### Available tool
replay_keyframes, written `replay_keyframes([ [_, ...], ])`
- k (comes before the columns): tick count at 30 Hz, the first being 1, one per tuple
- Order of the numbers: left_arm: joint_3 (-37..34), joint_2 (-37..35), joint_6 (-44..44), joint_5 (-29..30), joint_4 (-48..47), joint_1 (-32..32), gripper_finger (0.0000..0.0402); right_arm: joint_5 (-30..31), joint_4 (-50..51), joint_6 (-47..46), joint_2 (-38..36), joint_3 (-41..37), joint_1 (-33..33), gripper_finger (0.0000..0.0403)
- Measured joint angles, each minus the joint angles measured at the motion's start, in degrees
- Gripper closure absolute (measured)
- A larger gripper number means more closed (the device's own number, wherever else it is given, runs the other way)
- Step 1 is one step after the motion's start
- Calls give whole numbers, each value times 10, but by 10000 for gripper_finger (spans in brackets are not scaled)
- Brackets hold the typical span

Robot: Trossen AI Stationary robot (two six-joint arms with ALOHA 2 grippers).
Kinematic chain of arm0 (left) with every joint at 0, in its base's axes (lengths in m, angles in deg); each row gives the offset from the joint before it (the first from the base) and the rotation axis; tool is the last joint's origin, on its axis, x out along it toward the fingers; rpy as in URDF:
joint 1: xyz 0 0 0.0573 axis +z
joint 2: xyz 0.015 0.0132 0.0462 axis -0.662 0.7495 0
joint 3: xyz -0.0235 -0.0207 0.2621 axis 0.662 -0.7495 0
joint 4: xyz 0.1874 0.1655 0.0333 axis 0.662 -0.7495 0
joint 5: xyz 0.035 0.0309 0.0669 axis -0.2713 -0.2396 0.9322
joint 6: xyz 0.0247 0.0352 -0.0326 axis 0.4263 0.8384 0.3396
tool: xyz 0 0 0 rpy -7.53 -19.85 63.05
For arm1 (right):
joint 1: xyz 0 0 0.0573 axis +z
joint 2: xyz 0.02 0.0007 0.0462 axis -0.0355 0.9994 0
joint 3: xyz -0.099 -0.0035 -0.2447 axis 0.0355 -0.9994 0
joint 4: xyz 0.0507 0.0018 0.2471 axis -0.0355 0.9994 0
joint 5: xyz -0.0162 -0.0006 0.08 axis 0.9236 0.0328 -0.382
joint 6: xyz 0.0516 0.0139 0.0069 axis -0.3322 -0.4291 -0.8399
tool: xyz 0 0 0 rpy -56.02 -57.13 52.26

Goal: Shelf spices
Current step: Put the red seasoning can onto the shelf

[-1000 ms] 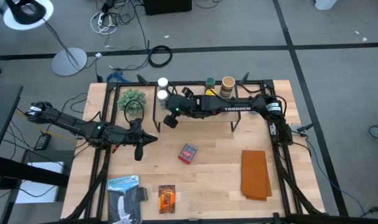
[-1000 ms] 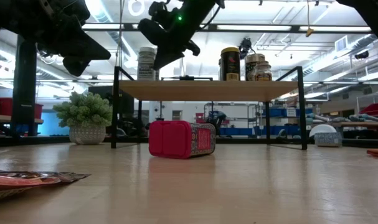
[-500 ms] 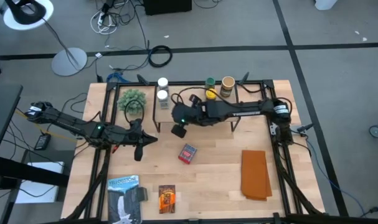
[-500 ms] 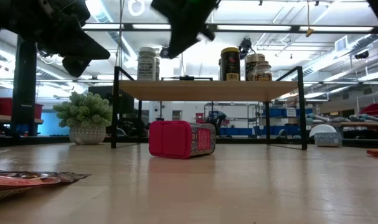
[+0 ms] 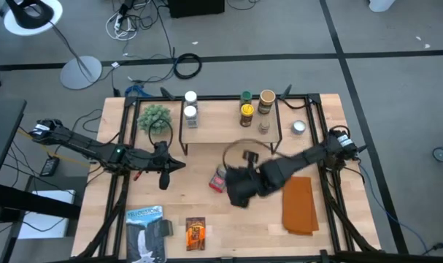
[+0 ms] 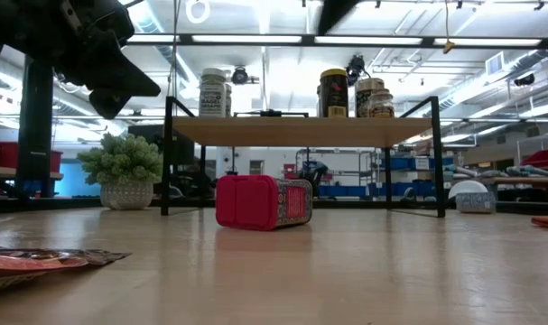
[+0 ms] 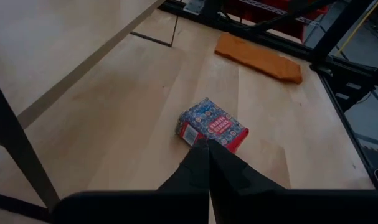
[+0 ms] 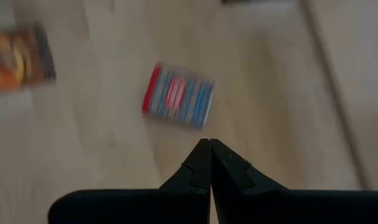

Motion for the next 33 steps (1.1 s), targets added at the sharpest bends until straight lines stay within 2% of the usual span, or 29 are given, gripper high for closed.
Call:
replay_keyframes([
  [5,0,0,0,0,2,0,400,0,23,-68,-2,-55,45,403],
  [8,0,0,0,0,11,0,400,-21,-15,-103,-16,-120,60,403],
  [14,0,0,0,-1,15,0,400,-83,-278,-93,-94,-320,70,403],
  [17,0,0,17,-22,17,0,398,-95,-406,-72,-148,-423,66,403],
  [22,0,0,49,-27,43,0,364,-90,-526,-11,-227,-549,53,403],
  [25,0,3,71,-27,71,0,330,-79,-578,76,-243,-584,31,403],
  [28,0,3,88,-16,81,1,303,-69,-651,135,-229,-585,-1,403],
  [33,0,14,14,-31,81,-5,289,-56,-677,185,-164,-559,-53,403],
])
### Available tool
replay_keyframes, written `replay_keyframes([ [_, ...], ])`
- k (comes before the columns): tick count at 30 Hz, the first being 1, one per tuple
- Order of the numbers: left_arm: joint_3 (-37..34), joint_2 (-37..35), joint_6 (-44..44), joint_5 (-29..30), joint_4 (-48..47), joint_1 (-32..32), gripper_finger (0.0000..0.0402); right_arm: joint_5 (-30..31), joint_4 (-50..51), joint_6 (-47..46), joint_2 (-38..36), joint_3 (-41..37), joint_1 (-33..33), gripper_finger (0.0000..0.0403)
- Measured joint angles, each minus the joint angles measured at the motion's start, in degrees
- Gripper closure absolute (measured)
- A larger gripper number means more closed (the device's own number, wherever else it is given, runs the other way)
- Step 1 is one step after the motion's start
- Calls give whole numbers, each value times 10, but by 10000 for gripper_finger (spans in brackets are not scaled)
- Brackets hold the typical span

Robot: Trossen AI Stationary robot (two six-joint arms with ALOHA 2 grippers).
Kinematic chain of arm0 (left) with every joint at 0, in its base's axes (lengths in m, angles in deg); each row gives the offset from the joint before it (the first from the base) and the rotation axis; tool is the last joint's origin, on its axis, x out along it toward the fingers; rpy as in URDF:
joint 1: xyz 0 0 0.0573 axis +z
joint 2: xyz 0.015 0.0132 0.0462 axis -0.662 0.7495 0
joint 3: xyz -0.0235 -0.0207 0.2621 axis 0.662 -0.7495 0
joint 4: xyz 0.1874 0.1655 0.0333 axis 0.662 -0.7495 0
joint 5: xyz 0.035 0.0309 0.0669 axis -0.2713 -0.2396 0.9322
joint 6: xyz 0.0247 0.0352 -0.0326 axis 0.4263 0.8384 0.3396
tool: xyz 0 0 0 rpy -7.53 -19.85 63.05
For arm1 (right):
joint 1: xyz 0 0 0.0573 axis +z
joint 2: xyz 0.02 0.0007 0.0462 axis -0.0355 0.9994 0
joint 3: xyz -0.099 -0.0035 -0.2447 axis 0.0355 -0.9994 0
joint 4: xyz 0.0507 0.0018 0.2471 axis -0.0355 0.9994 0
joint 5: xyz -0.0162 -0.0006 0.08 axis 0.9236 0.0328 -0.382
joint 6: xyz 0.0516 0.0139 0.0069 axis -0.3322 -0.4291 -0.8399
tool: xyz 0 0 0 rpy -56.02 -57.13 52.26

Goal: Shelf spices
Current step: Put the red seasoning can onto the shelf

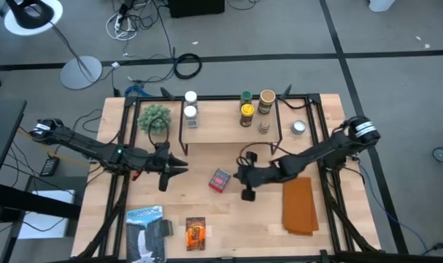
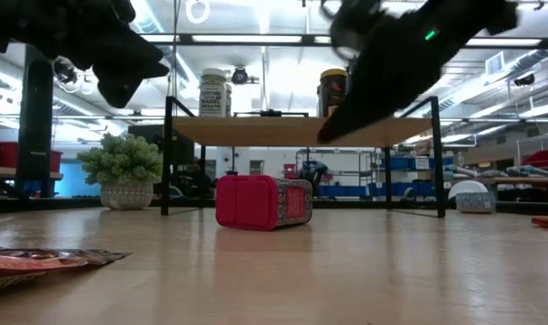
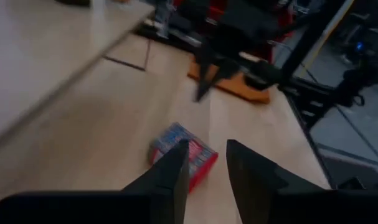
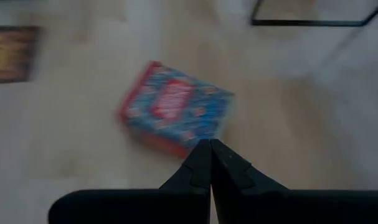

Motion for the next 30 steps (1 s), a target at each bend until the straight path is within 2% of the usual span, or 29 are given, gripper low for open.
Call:
replay_keyframes([
  [6,0,72,-12,-6,67,-19,297,56,-3,13,67,32,-33,403],
  [10,13,140,-26,-5,108,-21,298,58,-13,10,92,45,-42,403],
  [14,38,215,-42,-3,108,-21,298,53,-21,8,112,45,-44,403],
  [17,60,265,-46,-5,108,-21,298,6,-32,-8,120,46,-41,403],
  [20,78,301,-46,-10,109,-21,298,-102,-32,-32,120,45,-28,403],
  [22,86,313,-47,-22,108,-21,298,-143,-32,-37,120,45,-10,403],
  [27,87,314,-59,-45,107,-21,298,-158,-34,-30,118,45,31,403],
  [30,87,314,-73,-64,107,-21,298,-104,-34,-38,118,45,41,403],
])
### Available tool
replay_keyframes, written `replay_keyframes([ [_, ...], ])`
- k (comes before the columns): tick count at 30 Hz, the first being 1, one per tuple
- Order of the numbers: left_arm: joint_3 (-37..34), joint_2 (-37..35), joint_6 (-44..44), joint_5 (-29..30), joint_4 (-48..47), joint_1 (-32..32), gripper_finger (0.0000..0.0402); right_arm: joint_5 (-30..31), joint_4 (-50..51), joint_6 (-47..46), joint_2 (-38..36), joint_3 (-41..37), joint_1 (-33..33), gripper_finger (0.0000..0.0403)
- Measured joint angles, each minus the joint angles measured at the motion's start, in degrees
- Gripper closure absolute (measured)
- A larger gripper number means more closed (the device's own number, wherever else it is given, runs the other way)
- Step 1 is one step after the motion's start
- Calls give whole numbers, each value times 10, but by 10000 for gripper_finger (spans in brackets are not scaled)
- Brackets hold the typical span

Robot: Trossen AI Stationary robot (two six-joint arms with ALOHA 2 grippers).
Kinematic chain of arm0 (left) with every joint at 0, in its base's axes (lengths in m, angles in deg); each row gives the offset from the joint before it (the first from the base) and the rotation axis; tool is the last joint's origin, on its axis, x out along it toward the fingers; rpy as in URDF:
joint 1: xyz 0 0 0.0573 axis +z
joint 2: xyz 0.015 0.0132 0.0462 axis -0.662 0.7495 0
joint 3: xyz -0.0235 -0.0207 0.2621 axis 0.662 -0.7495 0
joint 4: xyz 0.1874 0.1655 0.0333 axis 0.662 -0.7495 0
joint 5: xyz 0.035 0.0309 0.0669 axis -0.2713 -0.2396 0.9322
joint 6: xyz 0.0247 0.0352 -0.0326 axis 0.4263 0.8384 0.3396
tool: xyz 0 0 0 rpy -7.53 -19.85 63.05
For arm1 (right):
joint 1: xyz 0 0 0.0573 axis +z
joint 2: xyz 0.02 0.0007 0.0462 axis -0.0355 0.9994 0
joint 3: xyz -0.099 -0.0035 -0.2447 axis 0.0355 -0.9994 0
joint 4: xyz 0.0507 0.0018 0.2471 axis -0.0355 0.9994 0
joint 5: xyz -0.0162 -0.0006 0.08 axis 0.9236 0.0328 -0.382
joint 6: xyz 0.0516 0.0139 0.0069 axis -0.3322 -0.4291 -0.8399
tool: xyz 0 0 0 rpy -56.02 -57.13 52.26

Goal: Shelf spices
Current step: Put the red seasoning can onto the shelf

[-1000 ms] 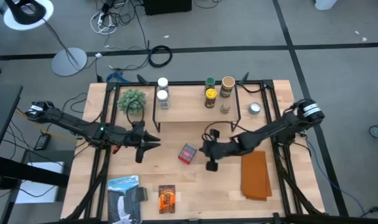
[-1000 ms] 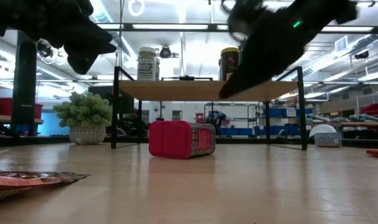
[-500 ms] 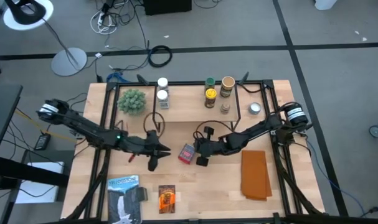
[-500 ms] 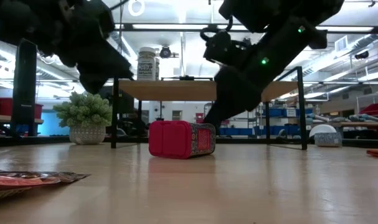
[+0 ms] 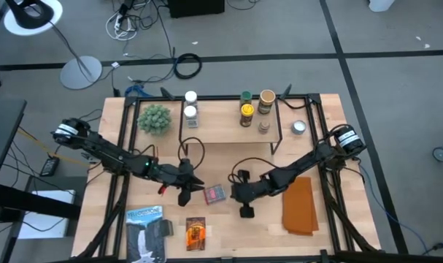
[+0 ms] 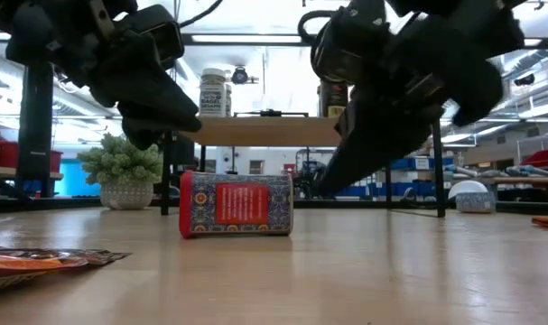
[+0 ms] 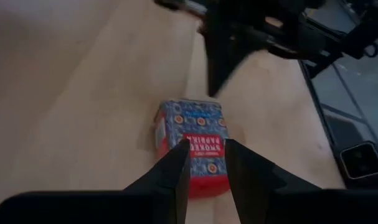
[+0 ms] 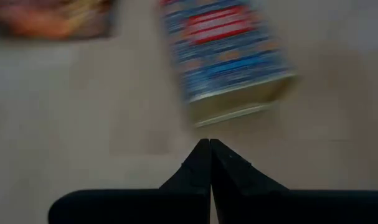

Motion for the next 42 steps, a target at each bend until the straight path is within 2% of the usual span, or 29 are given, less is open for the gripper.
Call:
replay_keyframes([
  [3,0,0,-22,-15,-11,0,298,76,-10,-23,0,0,-2,403],
  [9,0,-1,-56,-34,-43,-18,298,131,-48,6,0,0,-19,403],
  [18,0,6,-80,-19,-74,-23,298,126,-62,8,0,0,-46,403],
  [34,0,31,-71,17,-83,-21,298,90,-114,32,0,0,-48,403],
  [42,0,31,-61,7,-76,-21,298,85,-116,32,0,0,-48,403],
])
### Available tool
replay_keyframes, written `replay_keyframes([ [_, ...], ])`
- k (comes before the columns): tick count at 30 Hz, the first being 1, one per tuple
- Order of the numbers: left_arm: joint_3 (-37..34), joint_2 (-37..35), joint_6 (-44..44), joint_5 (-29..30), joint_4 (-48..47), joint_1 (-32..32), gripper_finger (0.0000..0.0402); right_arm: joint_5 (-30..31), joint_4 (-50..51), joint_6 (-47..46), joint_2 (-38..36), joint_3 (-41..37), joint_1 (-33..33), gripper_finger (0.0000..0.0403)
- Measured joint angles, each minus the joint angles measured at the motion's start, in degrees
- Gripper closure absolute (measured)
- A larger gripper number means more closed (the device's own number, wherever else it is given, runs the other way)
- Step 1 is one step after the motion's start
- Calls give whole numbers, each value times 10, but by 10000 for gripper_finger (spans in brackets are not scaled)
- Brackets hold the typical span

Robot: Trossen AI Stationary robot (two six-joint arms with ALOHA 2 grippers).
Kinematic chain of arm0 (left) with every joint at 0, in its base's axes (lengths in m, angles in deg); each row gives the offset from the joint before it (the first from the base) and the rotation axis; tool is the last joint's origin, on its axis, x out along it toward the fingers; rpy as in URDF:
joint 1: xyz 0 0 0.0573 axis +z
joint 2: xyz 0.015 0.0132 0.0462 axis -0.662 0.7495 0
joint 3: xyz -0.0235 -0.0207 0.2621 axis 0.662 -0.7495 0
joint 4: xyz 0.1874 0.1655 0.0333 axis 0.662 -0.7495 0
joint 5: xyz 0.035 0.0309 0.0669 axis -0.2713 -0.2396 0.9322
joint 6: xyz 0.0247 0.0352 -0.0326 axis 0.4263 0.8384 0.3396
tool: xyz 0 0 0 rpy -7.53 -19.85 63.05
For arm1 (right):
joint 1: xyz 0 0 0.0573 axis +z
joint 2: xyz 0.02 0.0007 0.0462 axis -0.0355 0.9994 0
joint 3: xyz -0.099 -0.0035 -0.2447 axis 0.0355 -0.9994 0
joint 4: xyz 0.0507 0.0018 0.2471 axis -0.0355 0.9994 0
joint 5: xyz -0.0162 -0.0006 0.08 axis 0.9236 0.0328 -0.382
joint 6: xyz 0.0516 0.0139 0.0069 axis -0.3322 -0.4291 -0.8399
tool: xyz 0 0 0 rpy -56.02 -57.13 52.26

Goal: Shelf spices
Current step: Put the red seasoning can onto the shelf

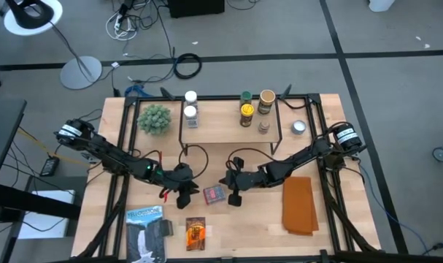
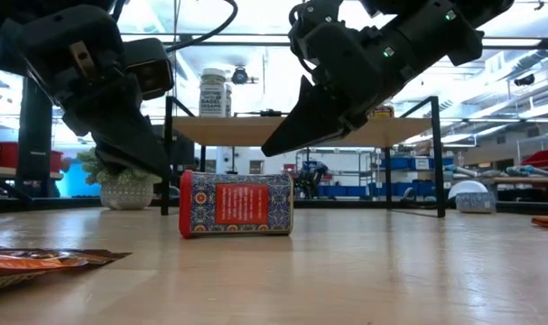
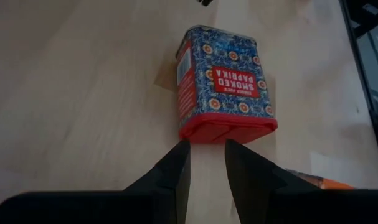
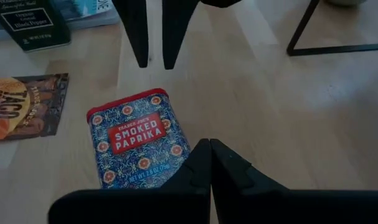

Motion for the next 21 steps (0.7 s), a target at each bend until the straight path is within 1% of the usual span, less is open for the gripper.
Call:
replay_keyframes([
  [6,0,0,3,1,1,2,298,2,8,0,2,0,-1,403],
  [10,0,0,0,0,3,3,298,35,11,-23,2,0,-2,403],
  [15,0,1,-1,-2,6,3,298,39,13,-24,2,0,-2,403],
  [18,0,15,-3,-2,22,3,298,32,13,-25,2,0,-2,403],
  [21,0,46,-14,-9,61,3,298,24,14,-33,2,0,-2,403],
])
